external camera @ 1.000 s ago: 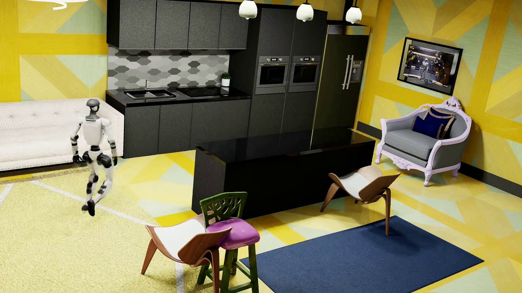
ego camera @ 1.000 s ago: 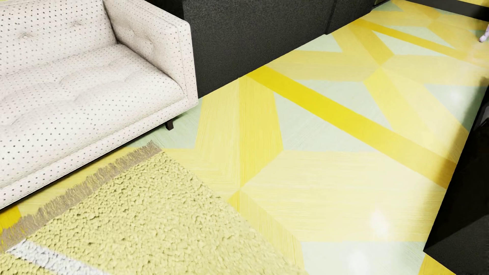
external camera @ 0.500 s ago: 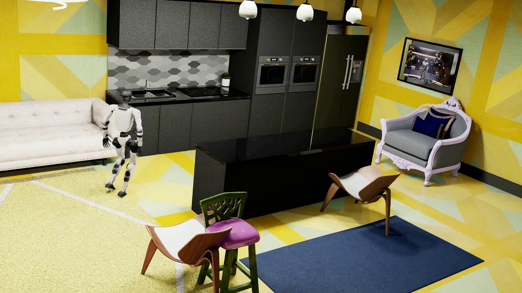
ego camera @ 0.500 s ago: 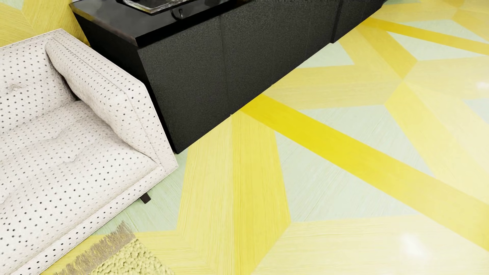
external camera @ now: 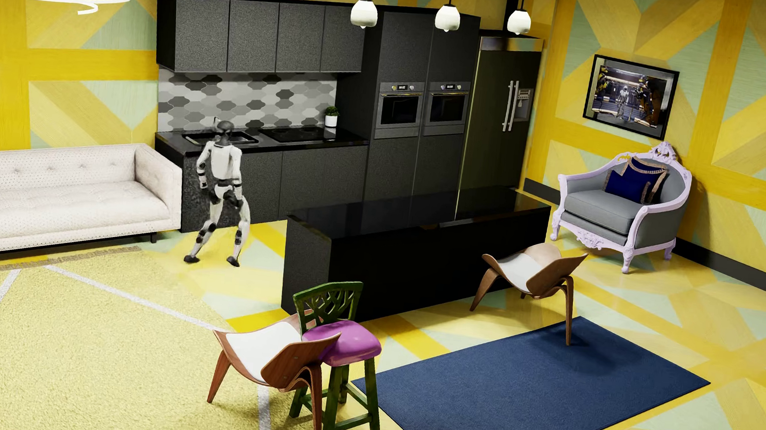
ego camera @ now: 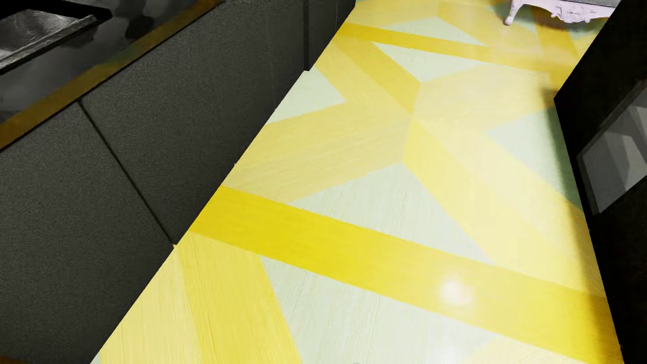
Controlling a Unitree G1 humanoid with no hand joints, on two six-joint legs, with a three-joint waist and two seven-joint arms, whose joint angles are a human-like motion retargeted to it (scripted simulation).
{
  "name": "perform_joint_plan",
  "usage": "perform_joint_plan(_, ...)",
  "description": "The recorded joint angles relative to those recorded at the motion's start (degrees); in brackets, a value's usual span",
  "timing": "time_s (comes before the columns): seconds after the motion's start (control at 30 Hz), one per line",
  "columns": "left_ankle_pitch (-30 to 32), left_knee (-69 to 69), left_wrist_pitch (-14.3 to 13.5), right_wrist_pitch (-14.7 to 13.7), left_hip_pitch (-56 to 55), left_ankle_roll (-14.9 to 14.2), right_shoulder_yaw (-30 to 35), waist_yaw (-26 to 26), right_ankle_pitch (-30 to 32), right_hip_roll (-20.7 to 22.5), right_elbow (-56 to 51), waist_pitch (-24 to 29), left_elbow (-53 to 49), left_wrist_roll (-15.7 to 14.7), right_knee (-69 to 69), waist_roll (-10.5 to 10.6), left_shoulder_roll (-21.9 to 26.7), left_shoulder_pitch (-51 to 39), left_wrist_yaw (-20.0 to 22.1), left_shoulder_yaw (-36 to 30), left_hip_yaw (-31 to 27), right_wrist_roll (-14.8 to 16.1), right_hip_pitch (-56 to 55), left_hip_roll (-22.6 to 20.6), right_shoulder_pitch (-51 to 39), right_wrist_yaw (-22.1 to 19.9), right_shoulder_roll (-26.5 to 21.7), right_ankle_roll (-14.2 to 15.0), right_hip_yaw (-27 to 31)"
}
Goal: Move towards the dark armchair
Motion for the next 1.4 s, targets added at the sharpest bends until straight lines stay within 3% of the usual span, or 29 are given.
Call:
perform_joint_plan(0.07, -3.2, -2.6, 0.0, 0.0, 8.0, 0.0, 1.1, -7.1, -10.8, -1.9, 0.3, -0.3, -4.6, 0.0, -15.8, -0.4, 2.2, -1.3, 0.0, 0.3, 0.0, 0.0, -6.6, -0.3, 2.5, 0.0, -1.4, 0.0, 0.0)
perform_joint_plan(0.13, -3.8, -2.3, 0.0, 0.0, 13.3, 0.0, 0.0, -14.0, -30.9, -6.7, 2.6, -0.4, -5.3, 0.0, -21.9, 0.6, 3.8, -4.0, 0.0, -0.7, 0.0, 0.0, -9.5, 0.2, 6.0, 0.0, -2.5, 0.0, 0.0)
perform_joint_plan(0.17, -1.0, -2.3, 0.0, 0.0, 16.0, 0.0, -0.6, -16.4, -21.0, -8.1, 4.7, -0.9, -4.4, 0.0, -20.7, 1.5, 3.9, -5.0, 0.0, -0.6, 0.0, 0.0, -11.6, 1.3, 7.9, 0.0, -2.7, 0.0, 0.0)
perform_joint_plan(0.2, 5.0, -0.9, 0.0, 0.0, 17.3, 0.0, 1.1, -16.1, -3.9, -7.2, 6.2, -1.5, -4.0, 0.0, -14.5, 3.0, 3.6, -5.0, 0.0, 1.3, 0.0, 0.0, -15.9, 2.9, 9.0, 0.0, -2.9, 0.0, 0.0)
perform_joint_plan(0.23, 15.3, 3.9, 0.0, 0.0, 15.4, 0.0, 3.6, -15.0, 1.3, -3.4, 8.6, -2.2, -2.5, 0.0, -9.1, 6.4, 2.5, -4.7, 0.0, 2.3, 0.0, 0.0, -17.9, 5.4, 8.7, 0.0, -2.8, 0.0, 0.0)
perform_joint_plan(0.27, 24.4, 11.8, 0.0, 0.0, 13.0, 0.0, 6.0, -12.9, -1.4, -1.1, 10.1, -1.8, 0.0, 0.0, -5.8, 6.5, 1.9, -4.0, 0.0, 2.6, 0.0, 0.0, -15.7, 4.2, 7.7, 0.0, -2.8, 0.0, 0.0)
perform_joint_plan(0.3, 26.7, 22.7, 0.0, 0.0, 6.1, 0.0, 5.2, -11.2, -3.7, 1.7, 9.1, -2.1, 1.4, 0.0, -3.6, 6.8, 1.8, -4.2, 0.0, 1.0, 0.0, 0.0, -14.0, 3.5, 7.1, 0.0, -3.0, 0.0, 0.0)
perform_joint_plan(0.37, 13.2, 40.3, 0.0, 0.0, -4.1, 0.0, 1.5, -6.1, -7.6, 7.3, 7.7, 0.4, 2.7, 0.0, -6.4, 6.4, 1.5, -4.3, 0.0, -0.7, 0.0, 0.0, -2.3, 1.3, 4.4, 0.0, -2.0, 0.0, 0.0)
perform_joint_plan(0.43, 1.8, 43.9, 0.0, 0.0, -18.3, 0.0, 0.4, 0.0, -16.0, 10.2, 0.7, -0.1, 2.6, 0.0, -12.5, 5.0, 0.7, -3.0, 0.0, -2.3, 0.0, 0.0, 9.4, -1.5, 0.7, 0.0, -2.7, 0.0, 0.0)
perform_joint_plan(0.5, 1.4, 28.3, 0.0, 0.0, -23.2, 0.0, -5.6, 7.0, -23.8, 7.0, -6.9, 2.3, 2.4, 0.0, -20.2, 2.1, 0.9, -1.7, 0.0, -2.8, 0.0, 0.0, 25.2, -4.5, -1.6, 0.0, -3.2, 0.0, 0.0)
perform_joint_plan(0.57, 4.4, 7.6, 0.0, 0.0, -27.9, 0.0, -9.0, 12.4, -33.3, 5.1, -11.7, 1.4, 1.6, 0.0, -25.1, 1.0, 1.1, -0.5, 0.0, -1.8, 0.0, 0.0, 34.4, -2.8, -6.5, 0.0, -3.1, 0.0, 0.0)
perform_joint_plan(0.6, 4.9, -3.9, 0.0, 0.0, -29.0, 0.0, -9.9, 14.3, -36.5, 4.7, -14.5, 0.5, 1.2, 0.0, -25.7, 1.4, 0.8, -0.1, 0.0, -1.3, 0.0, 0.0, 37.3, -1.6, -8.8, 0.0, -3.8, 0.0, 0.0)
perform_joint_plan(0.67, 3.0, -7.3, 0.0, 0.0, -33.0, 0.0, -11.8, 16.7, -39.8, 1.8, -17.8, -0.9, 1.1, 0.0, -26.0, 1.6, 0.8, 0.9, 0.0, -0.6, 0.0, 0.0, 43.7, 0.7, -11.6, 0.0, -4.3, 0.0, 0.0)
perform_joint_plan(0.7, 2.6, -1.9, 0.0, 0.0, -33.4, 0.0, -13.5, 18.1, -38.9, -0.2, -19.9, -0.4, 1.6, 0.0, -24.8, 1.2, 0.7, 1.3, 0.0, -0.3, 0.0, 0.0, 47.6, 0.1, -10.6, 0.0, -4.3, 0.0, 0.0)
perform_joint_plan(0.73, 7.7, 4.5, 0.0, 0.0, -36.7, 0.0, -14.5, 18.8, -34.7, -1.2, -19.2, -2.0, 3.8, 0.0, -20.8, 0.4, 0.6, 1.0, 0.0, -0.6, 0.0, 0.0, 47.6, -0.4, -9.9, 0.0, -3.5, 0.0, 0.0)
perform_joint_plan(0.77, 9.6, 11.4, 0.0, 0.0, -37.8, 0.0, -14.6, 18.7, -24.6, -3.7, -15.9, -3.0, 7.0, 0.0, -14.2, -2.4, 0.5, 0.9, 0.0, -1.0, 0.0, 0.0, 47.2, -3.5, -8.4, 0.0, -1.6, 0.0, 0.0)
perform_joint_plan(0.8, 7.1, 15.5, 0.0, 0.0, -34.5, 0.0, -13.5, 17.3, -11.7, -4.2, -13.2, -2.2, 9.6, 0.0, -4.9, -2.9, 0.5, 0.1, 0.0, -2.0, 0.0, 0.0, 45.6, -5.5, -6.5, 0.0, -0.9, 0.0, 0.0)
perform_joint_plan(0.83, 3.8, 17.1, 0.0, 0.0, -31.8, 0.0, -10.0, 16.6, -4.5, -4.8, -9.6, -2.1, 11.6, 0.0, 9.2, -3.1, -0.2, -1.2, 0.0, -1.4, 0.0, 0.0, 39.2, -7.7, -6.3, 0.0, -0.7, 0.0, 0.0)
perform_joint_plan(0.93, 1.9, 8.1, 0.0, 0.0, -15.0, 0.0, -2.8, 8.2, -12.4, -1.3, -1.5, -0.9, 8.3, 0.0, 31.3, -0.4, -0.8, -3.7, 0.0, -1.8, 0.0, 0.0, 20.0, -9.7, -4.1, 0.0, -0.5, 0.0, 0.0)
perform_joint_plan(1.0, 2.3, 1.7, 0.0, 0.0, -4.1, 0.0, 0.5, 1.1, -5.9, 1.1, 2.1, -0.3, 2.1, 0.0, 19.4, 2.1, -0.1, -5.1, 0.0, -1.0, 0.0, 0.0, 10.2, -9.0, -0.2, 0.0, -1.2, 0.0, 0.0)
perform_joint_plan(1.07, 2.2, -2.5, 0.0, 0.0, 3.9, 0.0, 0.7, -4.4, 4.7, 0.7, 3.0, -0.1, -3.6, 0.0, -4.7, 3.0, 0.9, -7.7, 0.0, 0.8, 0.0, 0.0, 3.3, -7.9, 3.9, 0.0, -2.0, 0.0, 0.0)
perform_joint_plan(1.1, 1.3, -4.0, 0.0, 0.0, 6.6, 0.0, 0.8, -6.2, -5.1, 0.1, 3.4, -0.5, -5.5, 0.0, -17.6, 2.9, 1.5, -9.5, 0.0, 1.0, 0.0, 0.0, 1.8, -8.0, 5.3, 0.0, -2.1, 0.0, 0.0)
perform_joint_plan(1.13, 0.8, -5.0, 0.0, 0.0, 10.4, 0.0, 1.8, -7.1, -27.0, -1.2, 2.9, -0.6, -7.8, 0.0, -23.3, 2.1, 2.2, -11.3, 0.0, 1.8, 0.0, 0.0, 1.3, -8.4, 6.9, 0.0, -2.4, 0.0, 0.0)
perform_joint_plan(1.17, 0.0, -2.8, 0.0, 0.0, 9.7, 0.0, 1.3, -9.8, -39.3, -2.6, 5.5, -2.7, -9.2, 0.0, -22.5, 2.7, 2.5, -12.0, 0.0, 3.3, 0.0, 0.0, -1.3, -6.1, 7.5, 0.0, -1.7, 0.0, 0.0)
perform_joint_plan(1.2, 1.3, -2.1, 0.0, 0.0, 11.9, 0.0, 0.9, -11.4, -38.3, -3.5, 7.0, -2.4, -9.6, 0.0, -23.3, 2.5, 2.0, -12.1, 0.0, 5.4, 0.0, 0.0, -3.6, -5.3, 8.2, 0.0, -1.1, 0.0, 0.0)
perform_joint_plan(1.27, 11.4, 5.5, 0.0, 0.0, 12.2, 0.0, 0.9, -11.7, -7.5, -0.7, 9.0, -3.7, -8.6, 0.0, -18.0, 5.0, 0.7, -10.8, 0.0, 7.9, 0.0, 0.0, -7.8, -0.8, 9.4, 0.0, -0.3, 0.0, 0.0)
perform_joint_plan(1.3, 21.3, 15.0, 0.0, 0.0, 10.9, 0.0, 3.2, -8.8, -1.6, 3.2, 9.5, -3.4, -6.0, 0.0, -11.2, 6.4, -0.3, -9.1, 0.0, 7.7, 0.0, 0.0, -8.3, 0.7, 9.3, 0.0, -0.5, 0.0, 0.0)
perform_joint_plan(1.33, 27.9, 26.2, 0.0, 0.0, 5.9, 0.0, 2.3, -7.3, -2.4, 4.7, 10.1, -2.7, -3.6, 0.0, -8.6, 7.3, -1.1, -8.1, 0.0, 7.6, 0.0, 0.0, -5.6, 1.6, 7.9, 0.0, -0.5, 0.0, 0.0)
perform_joint_plan(1.4, 14.1, 46.6, 0.0, 0.0, -6.7, 0.0, 0.5, -4.3, -6.6, 8.4, 8.2, 0.2, 0.9, 0.0, -11.1, 7.1, -1.3, -8.6, 0.0, 2.1, 0.0, 0.0, 5.0, 1.1, 4.0, 0.0, -0.4, 0.0, 0.0)
